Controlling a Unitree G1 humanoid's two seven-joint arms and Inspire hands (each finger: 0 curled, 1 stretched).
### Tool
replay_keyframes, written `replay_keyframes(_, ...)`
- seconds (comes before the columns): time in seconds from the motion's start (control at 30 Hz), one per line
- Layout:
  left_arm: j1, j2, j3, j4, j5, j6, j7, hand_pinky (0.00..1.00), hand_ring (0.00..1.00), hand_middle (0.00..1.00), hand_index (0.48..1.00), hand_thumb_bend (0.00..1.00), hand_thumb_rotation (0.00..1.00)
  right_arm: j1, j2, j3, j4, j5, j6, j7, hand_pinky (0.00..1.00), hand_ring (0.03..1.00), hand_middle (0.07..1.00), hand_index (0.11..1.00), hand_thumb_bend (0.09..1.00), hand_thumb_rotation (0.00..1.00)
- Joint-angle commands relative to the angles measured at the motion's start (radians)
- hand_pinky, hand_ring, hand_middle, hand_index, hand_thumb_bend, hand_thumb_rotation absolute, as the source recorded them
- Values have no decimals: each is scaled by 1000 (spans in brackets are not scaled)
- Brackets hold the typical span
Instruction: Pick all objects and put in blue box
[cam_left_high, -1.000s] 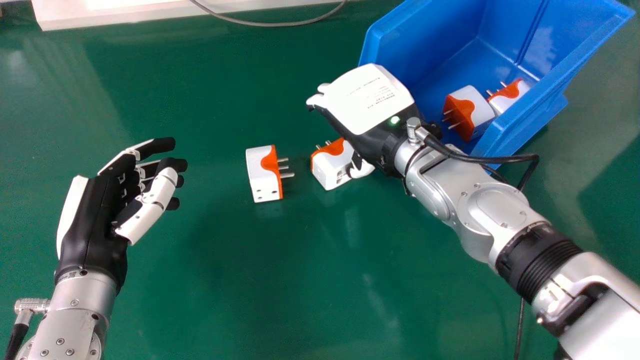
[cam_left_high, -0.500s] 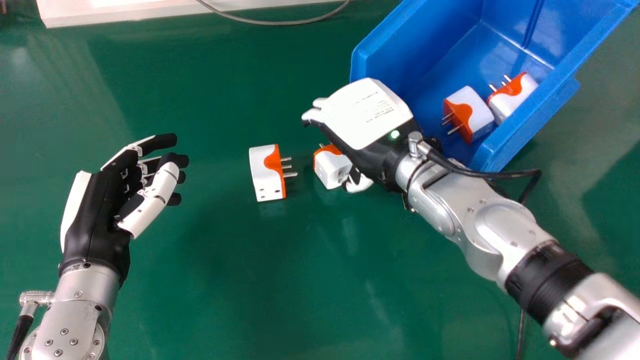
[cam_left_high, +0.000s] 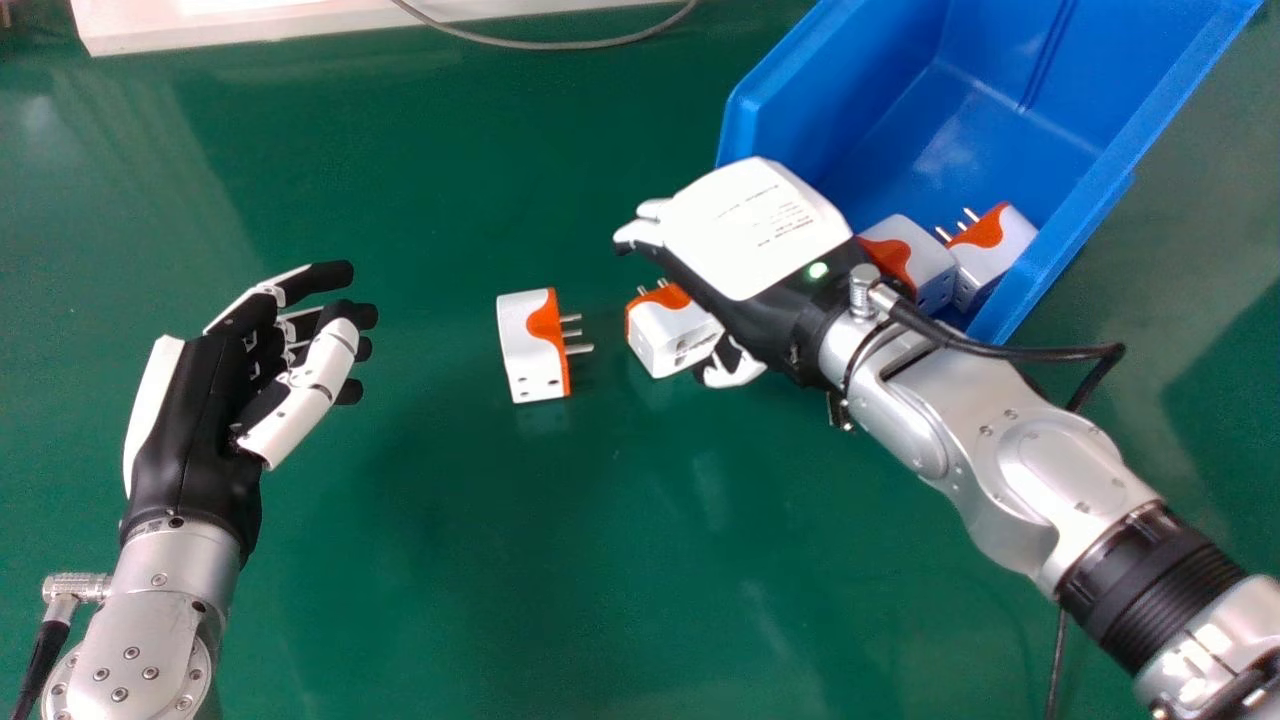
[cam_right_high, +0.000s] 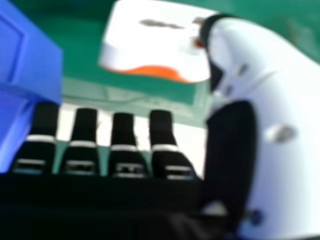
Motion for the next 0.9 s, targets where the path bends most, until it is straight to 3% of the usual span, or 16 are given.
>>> replay_keyframes(0.0,-8,8,2,-9,3,-15,0,630,714,721,775,203,432,30,-7,4,-19,-5,-5,14,750,848,867,809,298,5)
replay_keyframes(0.23,-12,9,1,-3,4,-17,1,631,715,721,775,202,434,34,-7,-15,-59,-5,26,48,748,847,863,809,348,4)
replay_keyframes(0.4,-12,10,1,-1,7,-18,1,632,715,721,775,202,434,49,1,-23,-88,-3,60,76,749,846,865,812,492,48)
replay_keyframes(0.73,-2,15,3,-12,6,-21,-4,631,715,721,776,203,434,83,-61,-57,-190,-4,70,123,750,849,875,816,684,91)
replay_keyframes(0.87,1,18,4,-16,7,-20,-5,631,716,722,776,205,439,102,-108,-89,-265,-12,68,141,750,849,875,813,630,68)
